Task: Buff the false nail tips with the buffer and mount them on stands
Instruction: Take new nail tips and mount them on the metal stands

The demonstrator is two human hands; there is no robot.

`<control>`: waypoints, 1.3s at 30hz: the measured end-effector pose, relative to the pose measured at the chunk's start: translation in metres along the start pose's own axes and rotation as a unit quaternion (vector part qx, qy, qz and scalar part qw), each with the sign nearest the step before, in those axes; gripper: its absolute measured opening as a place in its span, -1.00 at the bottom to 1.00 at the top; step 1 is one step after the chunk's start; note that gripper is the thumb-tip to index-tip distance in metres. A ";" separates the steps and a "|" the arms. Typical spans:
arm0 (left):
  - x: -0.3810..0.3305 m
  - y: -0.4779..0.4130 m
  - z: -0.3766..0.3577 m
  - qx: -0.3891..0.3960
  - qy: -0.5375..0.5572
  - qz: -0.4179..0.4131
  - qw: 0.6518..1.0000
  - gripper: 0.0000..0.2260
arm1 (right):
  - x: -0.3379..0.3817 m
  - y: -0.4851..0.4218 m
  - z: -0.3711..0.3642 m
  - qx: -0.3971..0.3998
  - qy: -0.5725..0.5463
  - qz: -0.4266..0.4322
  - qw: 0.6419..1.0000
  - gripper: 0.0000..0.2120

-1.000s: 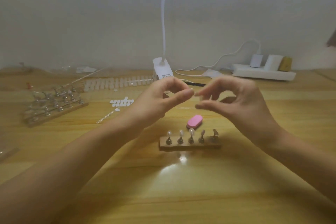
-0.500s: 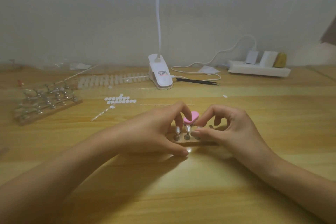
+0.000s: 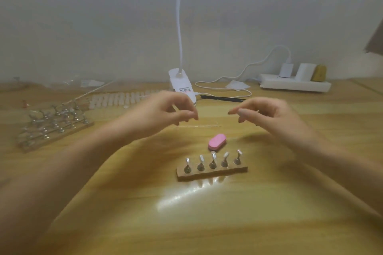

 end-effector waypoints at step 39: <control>0.038 -0.070 -0.058 -0.029 0.185 0.120 0.975 -0.90 | -0.024 -0.019 -0.039 0.034 0.353 0.288 0.890 -0.75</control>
Point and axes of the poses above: each hand's wrist, its own y-axis away from the middle knuckle, its own z-axis out of the back of the hand, x = y × z, the point moved 2 cm from there along -y, towards the middle knuckle, and after that the axes turned 9 degrees about -x, right-handed, at the moved point
